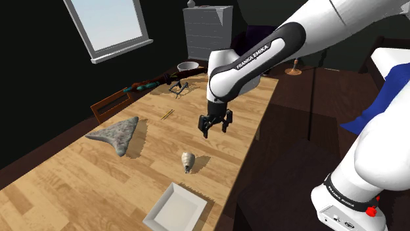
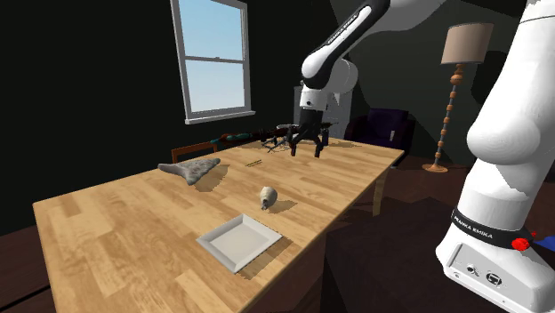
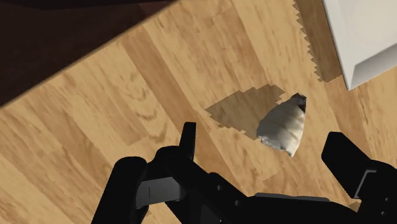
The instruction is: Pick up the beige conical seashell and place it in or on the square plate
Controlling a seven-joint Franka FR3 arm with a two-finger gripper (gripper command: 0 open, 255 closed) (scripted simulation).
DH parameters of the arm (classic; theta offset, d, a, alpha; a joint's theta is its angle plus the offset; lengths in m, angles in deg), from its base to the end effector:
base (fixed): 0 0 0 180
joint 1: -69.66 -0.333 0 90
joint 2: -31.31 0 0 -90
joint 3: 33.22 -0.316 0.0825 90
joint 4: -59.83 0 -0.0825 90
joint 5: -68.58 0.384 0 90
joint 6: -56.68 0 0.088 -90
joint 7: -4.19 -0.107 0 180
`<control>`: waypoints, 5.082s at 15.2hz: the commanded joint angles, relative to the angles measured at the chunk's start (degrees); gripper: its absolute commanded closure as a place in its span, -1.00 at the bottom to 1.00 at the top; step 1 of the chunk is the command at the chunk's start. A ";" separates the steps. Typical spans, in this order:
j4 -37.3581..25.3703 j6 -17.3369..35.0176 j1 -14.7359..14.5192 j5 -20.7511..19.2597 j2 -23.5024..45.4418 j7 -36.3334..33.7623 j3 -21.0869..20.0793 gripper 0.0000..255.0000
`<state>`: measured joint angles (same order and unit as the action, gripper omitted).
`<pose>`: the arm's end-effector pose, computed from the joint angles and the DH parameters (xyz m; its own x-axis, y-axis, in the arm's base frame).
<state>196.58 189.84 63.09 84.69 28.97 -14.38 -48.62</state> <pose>0.4505 0.1870 0.3332 0.9870 -0.1271 -0.0980 -0.1421 -0.9760 -0.1649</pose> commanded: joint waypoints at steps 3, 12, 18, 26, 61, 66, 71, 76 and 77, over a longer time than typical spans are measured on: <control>-4.72 5.32 -1.43 -1.36 9.40 -3.47 -1.28 -1.00; -16.14 12.14 -5.68 -5.14 26.72 -9.42 -0.83 -1.00; -16.63 15.69 -6.74 -5.69 30.69 -9.78 -0.49 -1.00; -16.70 16.00 -6.85 -5.74 31.07 -9.81 -0.45 -1.00; -29.74 11.71 -12.23 -10.97 41.14 -21.61 6.45 -1.00; -29.74 11.72 -12.24 -10.97 41.15 -21.62 6.45 1.00; -29.75 11.71 -12.23 -10.97 41.15 -21.61 6.45 1.00; -29.00 9.31 -12.02 -10.80 37.98 -21.86 6.24 1.00; -28.92 8.80 -11.98 -10.77 37.38 -21.91 6.20 1.00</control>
<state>167.77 199.25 51.09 73.91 66.85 -36.22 -42.40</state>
